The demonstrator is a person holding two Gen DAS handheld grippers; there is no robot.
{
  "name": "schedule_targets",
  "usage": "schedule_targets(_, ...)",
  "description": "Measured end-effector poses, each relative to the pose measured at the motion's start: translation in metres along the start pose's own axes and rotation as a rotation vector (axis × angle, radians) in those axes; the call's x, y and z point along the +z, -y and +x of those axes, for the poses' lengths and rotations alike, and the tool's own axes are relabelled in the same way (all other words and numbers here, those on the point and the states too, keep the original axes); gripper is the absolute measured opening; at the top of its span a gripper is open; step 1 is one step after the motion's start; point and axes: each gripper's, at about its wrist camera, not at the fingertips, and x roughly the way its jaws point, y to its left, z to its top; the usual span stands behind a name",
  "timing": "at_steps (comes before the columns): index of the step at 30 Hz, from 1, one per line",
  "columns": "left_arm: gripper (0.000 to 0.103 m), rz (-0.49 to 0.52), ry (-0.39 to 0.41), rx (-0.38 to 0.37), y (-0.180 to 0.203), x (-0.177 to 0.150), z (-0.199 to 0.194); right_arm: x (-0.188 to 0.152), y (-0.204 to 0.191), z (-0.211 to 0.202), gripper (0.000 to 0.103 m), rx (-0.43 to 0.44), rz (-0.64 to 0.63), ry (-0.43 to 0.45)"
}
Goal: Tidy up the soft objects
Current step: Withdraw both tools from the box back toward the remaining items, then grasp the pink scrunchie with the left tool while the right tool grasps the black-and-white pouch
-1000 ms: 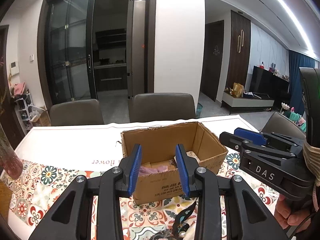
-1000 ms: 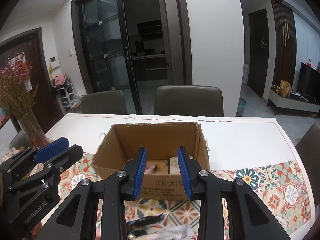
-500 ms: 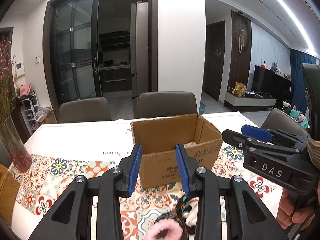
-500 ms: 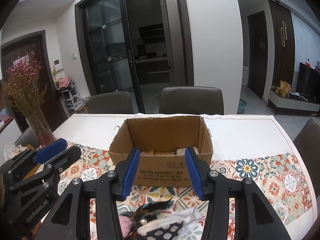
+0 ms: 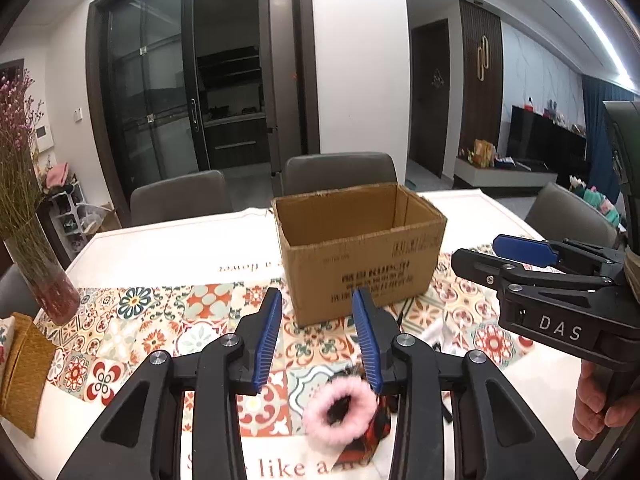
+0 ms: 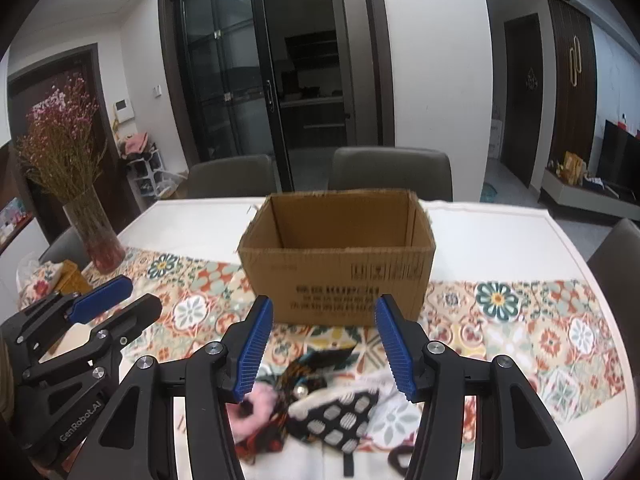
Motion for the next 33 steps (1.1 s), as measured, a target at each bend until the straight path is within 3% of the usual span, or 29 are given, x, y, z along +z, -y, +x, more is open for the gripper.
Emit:
schedule_targets(16, 0.037, 0.003, -0.117, -0.03, 0.005, -0.038, 0.0, -0.043, -0.004, -0.003, 0.055, 0.012, 0.028, -0.108)
schedule_targets(33, 0.037, -0.006, -0.209, -0.03, 0.0, -0.067, 0.023, -0.076, -0.01, 0.025, 0.055, 0.022, 0.027, -0.215)
